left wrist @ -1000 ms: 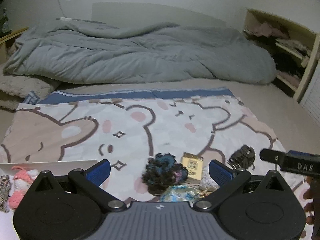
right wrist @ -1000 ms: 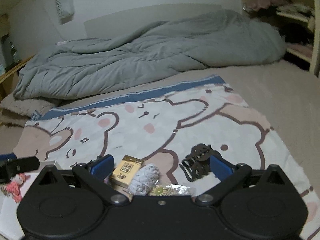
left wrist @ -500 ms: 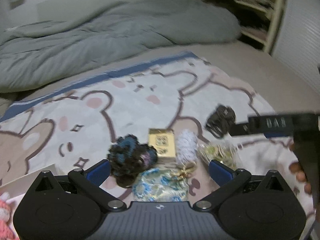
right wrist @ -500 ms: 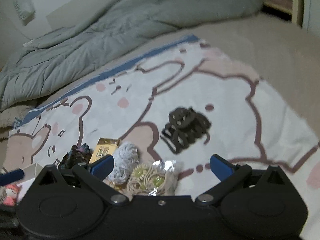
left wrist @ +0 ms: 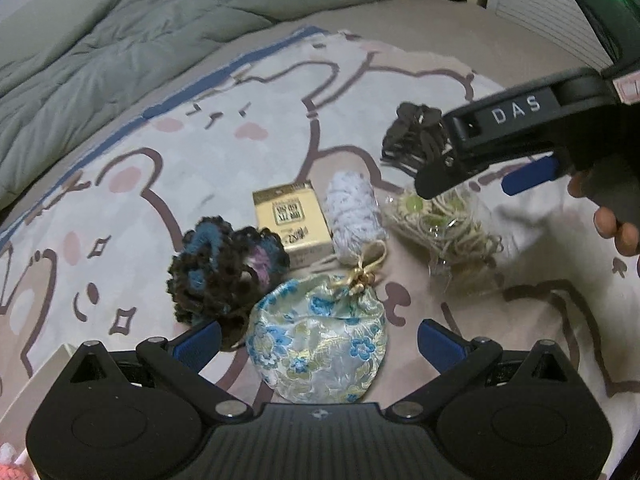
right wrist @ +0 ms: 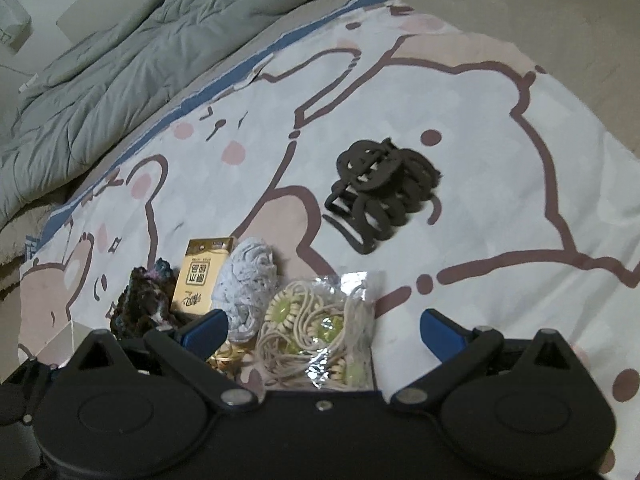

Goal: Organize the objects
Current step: 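Grasp the bag of hair ties with the right tool while the left tool grasps the floral pouch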

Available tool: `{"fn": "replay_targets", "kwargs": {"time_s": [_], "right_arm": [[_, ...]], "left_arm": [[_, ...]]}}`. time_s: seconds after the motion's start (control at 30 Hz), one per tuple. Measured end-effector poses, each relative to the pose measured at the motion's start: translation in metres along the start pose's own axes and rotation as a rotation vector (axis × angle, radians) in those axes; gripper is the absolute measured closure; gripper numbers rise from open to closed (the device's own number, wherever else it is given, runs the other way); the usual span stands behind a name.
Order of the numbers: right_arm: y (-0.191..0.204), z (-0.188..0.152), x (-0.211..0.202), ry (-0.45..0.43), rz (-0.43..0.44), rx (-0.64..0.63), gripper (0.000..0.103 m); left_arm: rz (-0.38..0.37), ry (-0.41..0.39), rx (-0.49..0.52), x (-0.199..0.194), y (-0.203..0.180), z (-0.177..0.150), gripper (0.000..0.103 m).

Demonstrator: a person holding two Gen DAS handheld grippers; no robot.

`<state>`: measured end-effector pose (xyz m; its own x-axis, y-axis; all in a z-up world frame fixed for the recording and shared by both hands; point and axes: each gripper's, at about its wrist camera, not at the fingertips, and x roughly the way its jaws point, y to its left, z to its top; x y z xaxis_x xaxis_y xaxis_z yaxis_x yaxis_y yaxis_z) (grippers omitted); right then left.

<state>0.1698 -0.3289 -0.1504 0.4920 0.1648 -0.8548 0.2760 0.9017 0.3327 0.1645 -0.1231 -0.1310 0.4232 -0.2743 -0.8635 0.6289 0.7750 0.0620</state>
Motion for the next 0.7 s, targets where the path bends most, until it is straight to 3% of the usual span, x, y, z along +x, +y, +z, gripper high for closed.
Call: {"fn": "replay_targets", "kwargs": {"time_s": [0.3, 0.53, 0.7], "right_arm": [[0.014, -0.001, 0.019, 0.059, -0.011, -0.068, 0.0], [0.013, -0.001, 0.031, 0.08, -0.044, -0.083, 0.0], [0.01, 0.0, 0.038, 0.113, -0.029, -0.067, 0.01]], "left_arm": [[-0.016, 0.052, 0.024, 0.028, 0.002, 0.0, 0.0], [-0.041, 0.056, -0.013, 0.041, 0.007, 0.003, 0.001], [-0.033, 0.072, -0.065, 0.051, 0.009, 0.008, 0.006]]}}
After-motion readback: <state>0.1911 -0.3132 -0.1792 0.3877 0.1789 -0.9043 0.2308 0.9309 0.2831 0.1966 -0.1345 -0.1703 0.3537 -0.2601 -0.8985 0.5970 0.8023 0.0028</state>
